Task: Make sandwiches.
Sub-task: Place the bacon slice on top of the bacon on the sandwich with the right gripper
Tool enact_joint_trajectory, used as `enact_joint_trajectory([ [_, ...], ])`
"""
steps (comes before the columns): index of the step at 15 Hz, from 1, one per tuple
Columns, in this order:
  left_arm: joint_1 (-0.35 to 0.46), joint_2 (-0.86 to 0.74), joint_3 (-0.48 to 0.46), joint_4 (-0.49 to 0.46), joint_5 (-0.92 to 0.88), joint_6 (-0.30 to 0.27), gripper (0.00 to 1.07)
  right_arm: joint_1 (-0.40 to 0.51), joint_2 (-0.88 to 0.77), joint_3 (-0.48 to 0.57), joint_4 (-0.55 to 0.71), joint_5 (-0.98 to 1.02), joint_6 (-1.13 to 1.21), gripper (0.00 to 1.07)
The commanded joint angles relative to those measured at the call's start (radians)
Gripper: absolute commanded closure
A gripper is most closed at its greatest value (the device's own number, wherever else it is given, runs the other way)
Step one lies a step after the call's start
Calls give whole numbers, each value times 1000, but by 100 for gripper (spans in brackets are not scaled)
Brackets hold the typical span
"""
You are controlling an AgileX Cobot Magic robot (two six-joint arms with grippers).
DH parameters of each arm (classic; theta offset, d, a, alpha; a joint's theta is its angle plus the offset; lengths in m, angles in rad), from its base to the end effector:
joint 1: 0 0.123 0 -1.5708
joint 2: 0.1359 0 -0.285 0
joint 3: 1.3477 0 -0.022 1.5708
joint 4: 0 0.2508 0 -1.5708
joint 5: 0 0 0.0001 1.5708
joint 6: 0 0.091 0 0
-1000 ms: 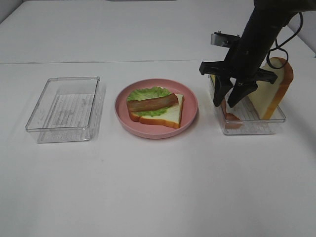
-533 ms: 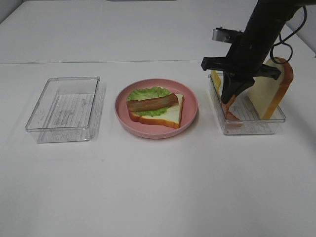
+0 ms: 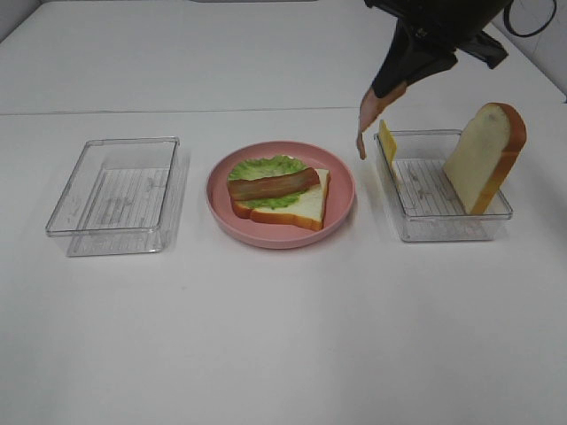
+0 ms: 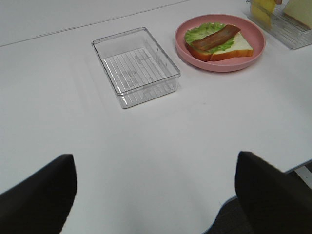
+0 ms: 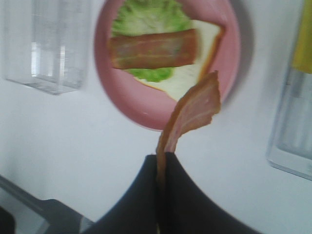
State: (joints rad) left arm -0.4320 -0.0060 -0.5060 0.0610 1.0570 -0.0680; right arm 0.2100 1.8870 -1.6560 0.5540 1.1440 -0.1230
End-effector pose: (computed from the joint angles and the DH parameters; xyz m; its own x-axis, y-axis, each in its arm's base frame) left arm -0.0038 0.0071 0.2793 -0.4147 0.1494 -0.8976 0.3593 0.9331 -0.0107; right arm 0.3850 0.1266 0.2901 -0.9558 -0.0894 -0.2802 -0.2225 0.8429 0.4900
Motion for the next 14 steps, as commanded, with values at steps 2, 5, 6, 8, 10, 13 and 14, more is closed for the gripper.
enact_joint_trajectory([
  [2,0,-21,5,-5,-10,-5,23,32,21,-3,205,-66,-129,107],
  [5,0,-21,5,-5,-10,-4,23,105,108,-3,337,-197,-156,107],
  [6,0,-21,5,-5,-10,-4,23,116,123,-3,361,-220,-156,107],
  [8,0,-21,5,-5,-10,-4,23,155,174,-3,439,-314,-158,107],
  [10,0,-21,5,-5,-10,-4,23,176,224,-3,510,-399,-162,107],
  [13,0,-21,5,-5,-10,-4,23,176,297,-3,629,-439,-162,107],
  [14,0,-21,5,-5,-10,-4,23,176,320,-3,680,-438,-183,107],
])
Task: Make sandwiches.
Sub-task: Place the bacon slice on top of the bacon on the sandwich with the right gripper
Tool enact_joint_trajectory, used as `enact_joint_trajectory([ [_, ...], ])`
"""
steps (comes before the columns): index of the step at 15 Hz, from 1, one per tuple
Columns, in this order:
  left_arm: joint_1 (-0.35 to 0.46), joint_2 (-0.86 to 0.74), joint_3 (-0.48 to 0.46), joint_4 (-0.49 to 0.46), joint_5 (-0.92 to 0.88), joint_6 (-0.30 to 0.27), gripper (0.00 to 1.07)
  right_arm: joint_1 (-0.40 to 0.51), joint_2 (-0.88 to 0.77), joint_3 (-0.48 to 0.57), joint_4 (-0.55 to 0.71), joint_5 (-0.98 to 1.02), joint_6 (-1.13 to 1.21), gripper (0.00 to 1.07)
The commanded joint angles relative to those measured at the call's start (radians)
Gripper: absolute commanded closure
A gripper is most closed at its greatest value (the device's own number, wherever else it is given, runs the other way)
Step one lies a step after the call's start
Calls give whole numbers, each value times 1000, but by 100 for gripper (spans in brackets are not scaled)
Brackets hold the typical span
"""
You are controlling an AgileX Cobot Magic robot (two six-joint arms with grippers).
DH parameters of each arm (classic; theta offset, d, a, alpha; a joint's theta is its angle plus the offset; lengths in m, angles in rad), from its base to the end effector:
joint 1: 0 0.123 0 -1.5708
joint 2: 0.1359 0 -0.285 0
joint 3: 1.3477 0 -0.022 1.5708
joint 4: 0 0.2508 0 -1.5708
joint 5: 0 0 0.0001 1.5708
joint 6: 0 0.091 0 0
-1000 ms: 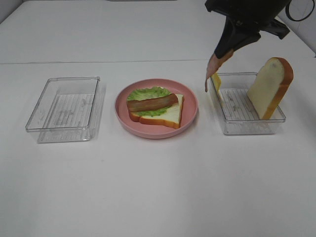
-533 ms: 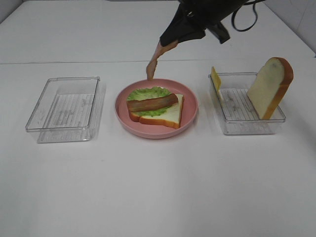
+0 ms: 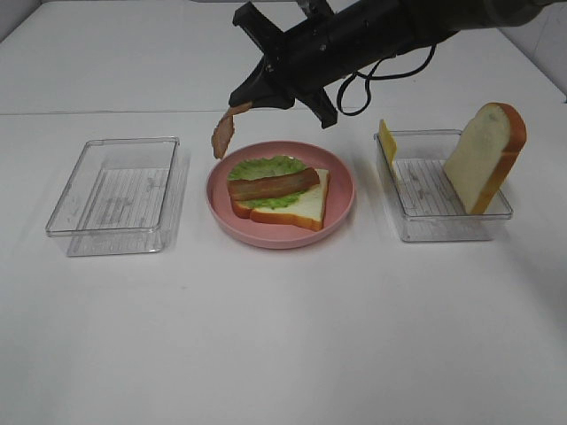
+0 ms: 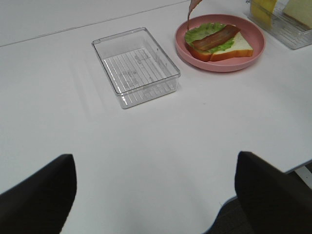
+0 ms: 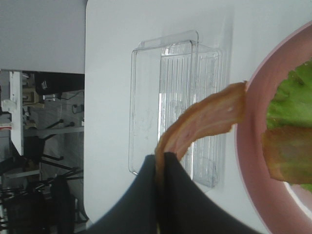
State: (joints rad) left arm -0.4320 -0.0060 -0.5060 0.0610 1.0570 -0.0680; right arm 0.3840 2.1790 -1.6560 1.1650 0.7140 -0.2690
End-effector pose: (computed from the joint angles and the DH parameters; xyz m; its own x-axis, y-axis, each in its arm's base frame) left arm -0.0038 0.0071 0.2793 -0.4147 0.1494 -0.8976 0.3593 0.9331 -0.0107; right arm 0.4264 0.2314 0.1964 -0.9502 0.2249 -0.2156 -0.0423 0.5924 0.8045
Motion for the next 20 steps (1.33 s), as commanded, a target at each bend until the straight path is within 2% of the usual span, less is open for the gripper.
enact_joint_trajectory([
  [1,0,-21,5,-5,-10,-4,23,2,49,-3,92,-8,-62,107],
  [3,0,-21,5,-5,-10,-4,23,0,57,-3,49,-6,-58,107],
  [6,0,-21,5,-5,-10,-4,23,-12,46,-3,-144,-3,86,107],
  [7,0,-21,5,-5,-10,-3,23,-24,37,-3,-307,18,225,107],
  [9,0,-21,5,-5,-10,-3,23,-27,24,-4,-459,33,304,107],
  [11,0,-21,5,-5,-10,-3,23,-25,20,-4,-523,65,346,104],
  [13,0,-21,5,-5,-10,-3,23,-25,20,-4,-523,86,345,86],
  [16,0,-21,5,-5,-10,-3,23,-25,17,-4,-523,109,342,44],
  [17,0,-21,5,-5,-10,-3,23,-25,11,-4,-526,118,331,35],
  [20,0,-21,5,-5,-10,-3,23,-25,-46,-4,-587,133,311,33],
])
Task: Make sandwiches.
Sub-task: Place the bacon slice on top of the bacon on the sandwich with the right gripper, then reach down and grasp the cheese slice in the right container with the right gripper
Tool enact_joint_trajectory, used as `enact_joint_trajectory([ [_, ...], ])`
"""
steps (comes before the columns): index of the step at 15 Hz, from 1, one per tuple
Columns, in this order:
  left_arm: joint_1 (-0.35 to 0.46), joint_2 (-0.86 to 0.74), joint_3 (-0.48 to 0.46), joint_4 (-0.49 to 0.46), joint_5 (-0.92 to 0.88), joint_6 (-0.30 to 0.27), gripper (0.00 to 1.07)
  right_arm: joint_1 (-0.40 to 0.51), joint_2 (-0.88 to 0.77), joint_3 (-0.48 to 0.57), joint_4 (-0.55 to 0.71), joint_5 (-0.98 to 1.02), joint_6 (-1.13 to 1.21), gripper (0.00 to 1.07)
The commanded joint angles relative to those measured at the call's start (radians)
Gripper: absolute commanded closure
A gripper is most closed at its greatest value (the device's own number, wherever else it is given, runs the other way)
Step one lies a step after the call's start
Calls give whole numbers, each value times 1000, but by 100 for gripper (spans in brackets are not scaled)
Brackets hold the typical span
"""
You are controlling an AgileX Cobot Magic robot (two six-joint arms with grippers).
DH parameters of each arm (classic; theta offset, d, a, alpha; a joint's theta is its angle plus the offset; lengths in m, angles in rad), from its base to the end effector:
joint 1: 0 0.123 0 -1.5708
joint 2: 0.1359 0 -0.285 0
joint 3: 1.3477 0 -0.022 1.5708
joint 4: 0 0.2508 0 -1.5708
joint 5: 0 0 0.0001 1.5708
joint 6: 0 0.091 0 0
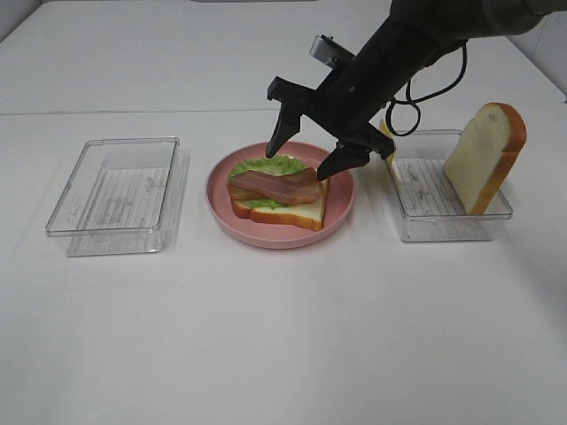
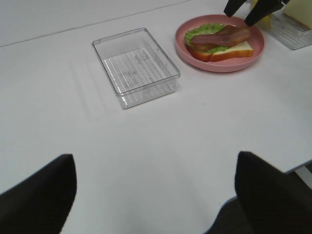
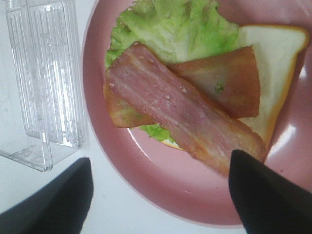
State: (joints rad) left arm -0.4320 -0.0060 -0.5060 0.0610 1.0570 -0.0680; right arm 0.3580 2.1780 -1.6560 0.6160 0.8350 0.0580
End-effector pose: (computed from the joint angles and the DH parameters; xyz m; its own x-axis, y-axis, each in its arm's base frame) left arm -0.0038 0.0071 0.2793 -0.4147 0.1494 -0.8976 0.3593 0.9331 -0.0107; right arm 0.4187 0.1983 0.1715 -0.9834 0.0959 -0.1539 -0.0010 0.8456 0.5338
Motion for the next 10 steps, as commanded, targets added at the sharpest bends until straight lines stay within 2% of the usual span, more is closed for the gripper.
enact_joint_trajectory([
  [1,0,-21,5,-5,-10,-3,23,1,-79,-4,-82,21,-16,33],
  [3,0,-21,5,-5,-10,-3,23,1,-139,-4,-183,42,-11,33],
  [7,0,-21,5,-5,-10,-3,23,-1,-235,-4,-468,103,75,33],
  [8,0,-21,5,-5,-10,-3,23,-10,-237,-4,-513,106,94,34],
  [10,0,-21,5,-5,-10,-3,23,-36,-224,-4,-514,92,89,40],
])
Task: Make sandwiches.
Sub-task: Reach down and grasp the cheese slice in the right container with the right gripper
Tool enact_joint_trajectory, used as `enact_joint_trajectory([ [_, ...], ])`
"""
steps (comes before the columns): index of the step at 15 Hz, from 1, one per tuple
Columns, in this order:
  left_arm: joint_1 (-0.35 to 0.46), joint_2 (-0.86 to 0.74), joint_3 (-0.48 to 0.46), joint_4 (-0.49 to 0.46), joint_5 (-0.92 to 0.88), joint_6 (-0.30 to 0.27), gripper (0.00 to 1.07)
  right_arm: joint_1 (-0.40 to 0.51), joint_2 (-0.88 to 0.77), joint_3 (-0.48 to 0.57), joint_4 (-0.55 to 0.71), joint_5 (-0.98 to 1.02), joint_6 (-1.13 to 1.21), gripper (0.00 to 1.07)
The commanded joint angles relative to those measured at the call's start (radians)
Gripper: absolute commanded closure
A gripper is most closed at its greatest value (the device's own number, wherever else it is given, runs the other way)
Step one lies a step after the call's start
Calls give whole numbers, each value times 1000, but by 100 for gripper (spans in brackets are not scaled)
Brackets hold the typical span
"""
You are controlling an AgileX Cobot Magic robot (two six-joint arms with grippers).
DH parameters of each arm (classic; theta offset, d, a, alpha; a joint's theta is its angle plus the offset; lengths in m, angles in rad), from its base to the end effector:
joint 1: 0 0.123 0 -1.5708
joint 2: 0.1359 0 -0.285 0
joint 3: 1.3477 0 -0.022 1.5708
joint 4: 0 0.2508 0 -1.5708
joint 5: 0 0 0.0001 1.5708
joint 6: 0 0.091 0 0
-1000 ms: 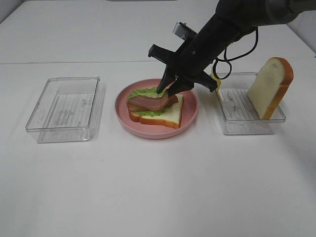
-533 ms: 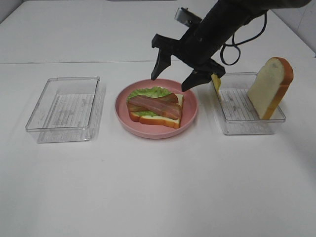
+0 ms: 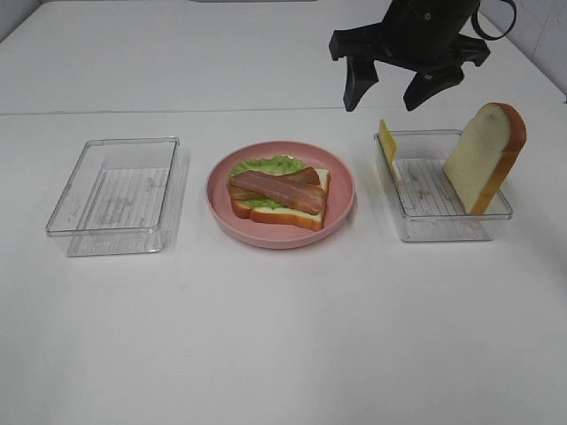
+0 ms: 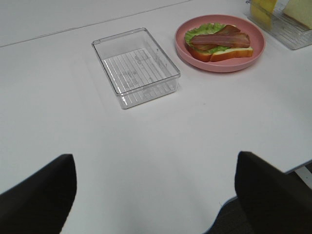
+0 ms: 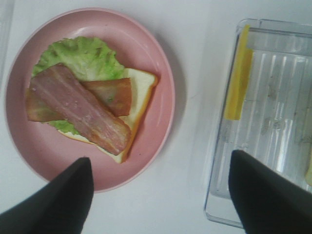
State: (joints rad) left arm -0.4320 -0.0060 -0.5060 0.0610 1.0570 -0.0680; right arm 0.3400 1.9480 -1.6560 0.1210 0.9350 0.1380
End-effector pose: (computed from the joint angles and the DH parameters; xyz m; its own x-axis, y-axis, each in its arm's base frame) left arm -0.0038 0.0071 0.2793 -0.4147 0.1494 -0.8976 0.3593 0.9331 -0.0107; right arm 0.4005 0.1511 0.2596 -0.9136 -0.1030 -0.3933 -0.1840 0.9674 0.1739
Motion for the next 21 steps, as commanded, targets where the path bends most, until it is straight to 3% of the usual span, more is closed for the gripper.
enact_joint_trajectory([
  [1,0,-21,5,-5,-10,-3,23,-40,14,-4,-24,-27,4,44],
  [5,-1,-21,5,-5,-10,-4,23,-75,81,-19,9,-101,-43,49],
  [12,-1,-21,5,-5,-10,-4,23,-75,284,-223,-28,-59,-44,49],
  [18,-1,-21,5,-5,-10,-4,23,-85,336,-225,-67,-39,-17,53],
  [21,-1,-21,5,-5,-10,-4,23,-107,341,-225,-58,-13,-16,61],
])
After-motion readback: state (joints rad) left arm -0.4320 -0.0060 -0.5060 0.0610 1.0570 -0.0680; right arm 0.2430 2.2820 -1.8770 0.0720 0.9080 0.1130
